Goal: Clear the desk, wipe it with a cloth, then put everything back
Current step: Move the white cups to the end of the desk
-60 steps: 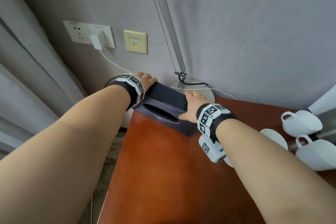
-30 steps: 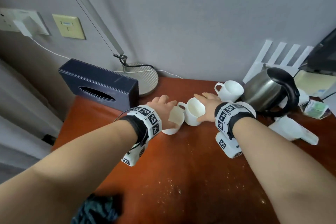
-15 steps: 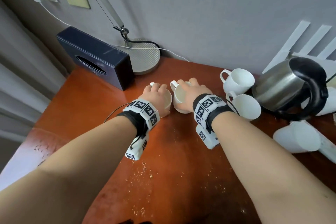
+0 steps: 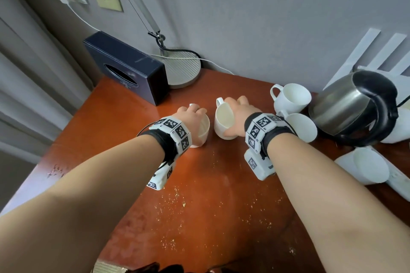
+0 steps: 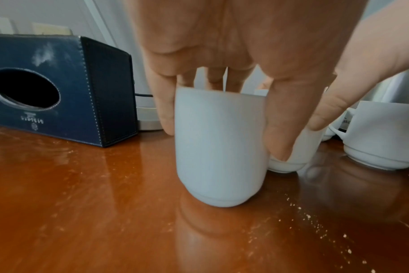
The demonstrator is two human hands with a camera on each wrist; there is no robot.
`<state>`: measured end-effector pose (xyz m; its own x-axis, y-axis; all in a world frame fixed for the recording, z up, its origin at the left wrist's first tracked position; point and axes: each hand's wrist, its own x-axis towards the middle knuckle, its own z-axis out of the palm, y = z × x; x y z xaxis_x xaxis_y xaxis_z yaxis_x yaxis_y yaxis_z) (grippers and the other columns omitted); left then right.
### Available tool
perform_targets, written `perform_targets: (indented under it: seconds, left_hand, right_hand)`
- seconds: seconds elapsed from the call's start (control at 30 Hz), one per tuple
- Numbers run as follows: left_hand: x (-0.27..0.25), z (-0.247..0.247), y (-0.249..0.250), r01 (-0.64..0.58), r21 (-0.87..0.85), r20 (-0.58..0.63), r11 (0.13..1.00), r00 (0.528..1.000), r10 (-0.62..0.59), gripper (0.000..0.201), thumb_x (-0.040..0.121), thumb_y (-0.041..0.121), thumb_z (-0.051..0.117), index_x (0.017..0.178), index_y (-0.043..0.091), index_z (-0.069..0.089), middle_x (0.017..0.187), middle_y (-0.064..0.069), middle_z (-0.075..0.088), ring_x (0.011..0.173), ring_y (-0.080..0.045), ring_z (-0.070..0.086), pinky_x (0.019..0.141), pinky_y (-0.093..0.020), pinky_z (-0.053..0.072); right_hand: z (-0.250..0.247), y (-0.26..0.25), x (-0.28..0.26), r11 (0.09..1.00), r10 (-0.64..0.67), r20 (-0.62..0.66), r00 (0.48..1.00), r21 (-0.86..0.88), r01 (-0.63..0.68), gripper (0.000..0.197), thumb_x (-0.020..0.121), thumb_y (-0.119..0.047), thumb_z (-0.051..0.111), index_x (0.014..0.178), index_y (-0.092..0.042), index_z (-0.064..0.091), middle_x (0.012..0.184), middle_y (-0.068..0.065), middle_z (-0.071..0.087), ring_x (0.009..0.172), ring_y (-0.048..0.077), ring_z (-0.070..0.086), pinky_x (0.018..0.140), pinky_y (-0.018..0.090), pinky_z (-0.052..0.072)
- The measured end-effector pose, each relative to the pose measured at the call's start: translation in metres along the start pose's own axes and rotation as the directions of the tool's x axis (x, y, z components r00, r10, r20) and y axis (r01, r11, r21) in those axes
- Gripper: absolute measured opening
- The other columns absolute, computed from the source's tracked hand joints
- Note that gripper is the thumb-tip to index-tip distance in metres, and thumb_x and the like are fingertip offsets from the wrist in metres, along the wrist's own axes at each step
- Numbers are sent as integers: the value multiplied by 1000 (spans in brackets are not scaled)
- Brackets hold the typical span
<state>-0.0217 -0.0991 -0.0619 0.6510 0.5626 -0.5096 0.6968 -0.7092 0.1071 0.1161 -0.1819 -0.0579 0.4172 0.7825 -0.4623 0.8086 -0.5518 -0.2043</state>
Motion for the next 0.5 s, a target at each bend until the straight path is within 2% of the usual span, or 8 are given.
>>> perform_targets:
  seconds: [0.2,0.33,0.5]
  left_hand:
    - [-16,-10,-26,-47,-15,-53,999,997,47,90,75,37,73,146,27,19,146,9,23,129,-22,35,96,-40,47]
    - [-30,-20,-59,-68,-30,-109,997,992,65,84,76,38,71,144,26,24,141,7,22,122,-21,39,87,-34,46]
    - [-45,-25,-121,-23,-30,-110,999,994,19,83,75,38,72,143,25,26,139,5,25,121,-23,41,91,-36,46]
  right_hand:
    - [-4,-17,-11,1000,-26,1,1000,4,26,73,66,-44,73,123,-30,31,117,3,31,85,24,53,72,39,52]
    - [-6,-53,-13,998,-51,11,999,-31,51,74,64,-47,74,122,-30,32,112,2,33,88,23,52,78,42,52]
    - [1,-112,-8,996,-78,19,997,-44,78,73,64,-45,75,121,-28,33,112,3,34,89,24,52,79,40,51]
